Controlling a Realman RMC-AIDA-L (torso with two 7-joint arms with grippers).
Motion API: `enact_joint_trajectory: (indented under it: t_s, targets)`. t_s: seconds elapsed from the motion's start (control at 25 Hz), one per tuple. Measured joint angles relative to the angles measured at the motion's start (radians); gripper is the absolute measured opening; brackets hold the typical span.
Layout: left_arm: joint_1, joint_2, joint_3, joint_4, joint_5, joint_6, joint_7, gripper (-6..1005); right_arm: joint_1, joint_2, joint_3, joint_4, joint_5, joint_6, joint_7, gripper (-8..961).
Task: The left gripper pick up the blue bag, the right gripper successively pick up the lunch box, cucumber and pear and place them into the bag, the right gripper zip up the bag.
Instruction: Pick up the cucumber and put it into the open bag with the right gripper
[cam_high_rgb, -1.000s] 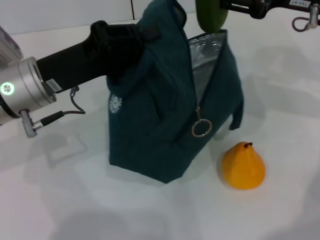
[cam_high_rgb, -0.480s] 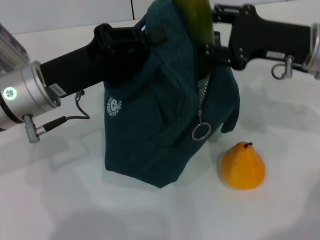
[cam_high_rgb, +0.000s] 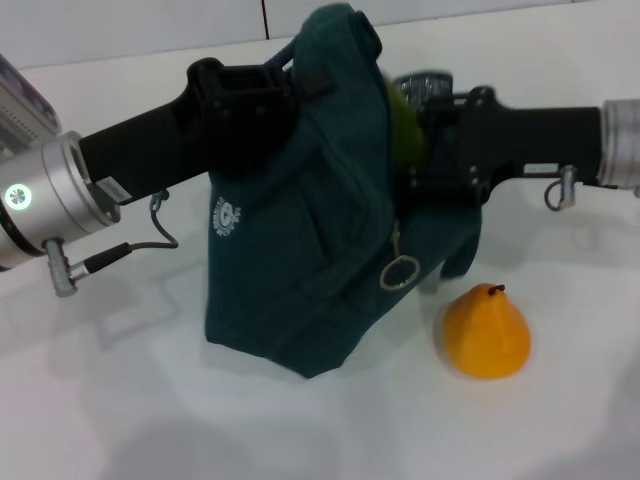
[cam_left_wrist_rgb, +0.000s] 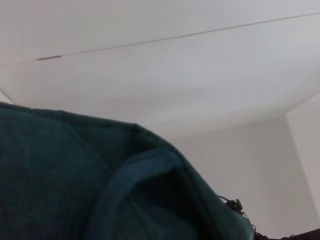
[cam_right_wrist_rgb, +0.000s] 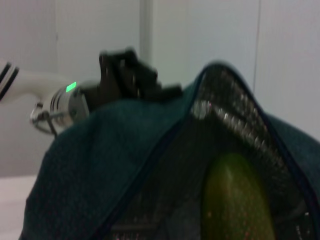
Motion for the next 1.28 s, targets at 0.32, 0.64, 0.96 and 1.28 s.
enact_joint_trajectory:
  t_s: [0.32,0.64,0.96,1.28]
  targets:
    - [0.000,0.002,0.004,0.000,0.000,0.000,0.005,53,0.024,-0.002,-0.060,-0.069,-0.068,0.028,0.160,669]
    - [-0.001,0.005,0.005,0.001,0.000,0.001,0.014,53,0.018,0.001,-0.097,-0.154,-0.105,0.026,0.319,680]
    - [0.001,0.006,0.005,0.001,0.003,0.003,0.016,53,0.005,-0.025,-0.056,-0.158,-0.012,-0.064,0.388,699]
    - [0.001,0.008,0.004,0.001,0.004,0.010,0.036,53,-0.036,-0.022,0.137,-0.203,0.036,-0.191,0.419,747]
